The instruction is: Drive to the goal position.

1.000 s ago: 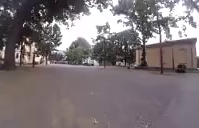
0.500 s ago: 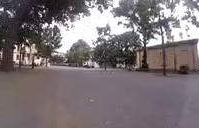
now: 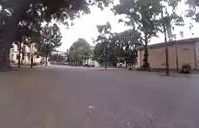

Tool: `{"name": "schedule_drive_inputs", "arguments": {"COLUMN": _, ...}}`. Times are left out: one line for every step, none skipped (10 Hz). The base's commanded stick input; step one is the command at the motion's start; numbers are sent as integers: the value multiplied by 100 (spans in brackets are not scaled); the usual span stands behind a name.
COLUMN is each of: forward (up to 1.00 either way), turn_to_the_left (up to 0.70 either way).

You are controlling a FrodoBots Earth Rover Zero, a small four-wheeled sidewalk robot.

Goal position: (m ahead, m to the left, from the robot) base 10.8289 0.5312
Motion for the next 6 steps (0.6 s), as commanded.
{"name": "schedule_drive_inputs", "arguments": {"forward": 60, "turn_to_the_left": 0}}
{"name": "schedule_drive_inputs", "arguments": {"forward": 60, "turn_to_the_left": 0}}
{"name": "schedule_drive_inputs", "arguments": {"forward": 60, "turn_to_the_left": 0}}
{"name": "schedule_drive_inputs", "arguments": {"forward": 60, "turn_to_the_left": 0}}
{"name": "schedule_drive_inputs", "arguments": {"forward": 60, "turn_to_the_left": 0}}
{"name": "schedule_drive_inputs", "arguments": {"forward": 60, "turn_to_the_left": 0}}
